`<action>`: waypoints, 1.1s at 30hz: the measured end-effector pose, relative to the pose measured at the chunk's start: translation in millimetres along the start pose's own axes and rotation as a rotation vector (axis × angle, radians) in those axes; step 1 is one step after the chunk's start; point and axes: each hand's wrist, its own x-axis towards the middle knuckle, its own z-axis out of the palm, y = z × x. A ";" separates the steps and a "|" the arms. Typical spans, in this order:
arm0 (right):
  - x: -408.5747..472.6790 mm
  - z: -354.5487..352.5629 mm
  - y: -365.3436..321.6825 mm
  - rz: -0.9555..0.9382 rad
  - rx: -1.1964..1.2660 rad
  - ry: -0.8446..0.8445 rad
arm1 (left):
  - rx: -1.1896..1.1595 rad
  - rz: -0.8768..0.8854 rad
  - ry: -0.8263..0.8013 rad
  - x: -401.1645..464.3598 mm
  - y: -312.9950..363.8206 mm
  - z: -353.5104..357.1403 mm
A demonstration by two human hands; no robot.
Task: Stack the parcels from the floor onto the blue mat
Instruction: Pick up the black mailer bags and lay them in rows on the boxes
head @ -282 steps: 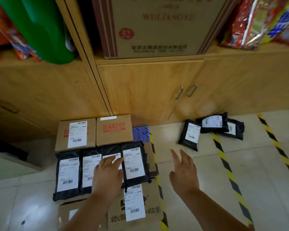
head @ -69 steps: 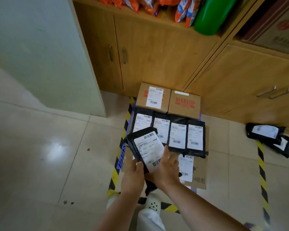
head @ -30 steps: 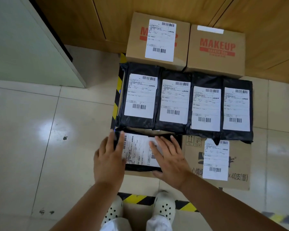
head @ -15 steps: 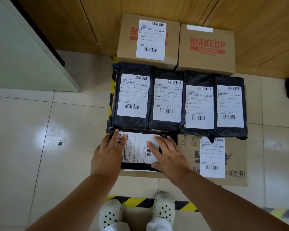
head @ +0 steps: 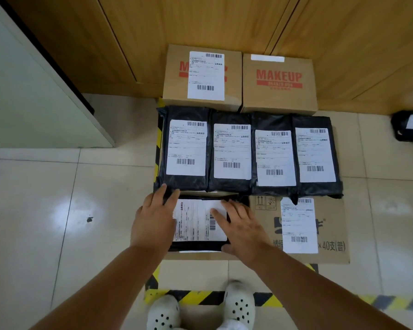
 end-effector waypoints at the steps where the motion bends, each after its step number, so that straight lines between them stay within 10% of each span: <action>1: -0.2 2.6 0.2 0.009 -0.012 0.005 | -0.017 -0.018 0.030 3.5 0.2 -1.7; 14: 92.0 -78.8 48.5 -0.048 0.086 0.517 | -0.535 -0.570 0.001 -18.9 1.0 30.0; 25: 202.1 -141.8 62.5 0.064 0.021 -0.008 | -1.259 -1.436 -0.072 -4.0 31.0 44.4; 33: 212.3 -133.3 64.0 0.132 0.043 -0.006 | -1.636 -1.544 -0.065 -2.9 36.4 61.1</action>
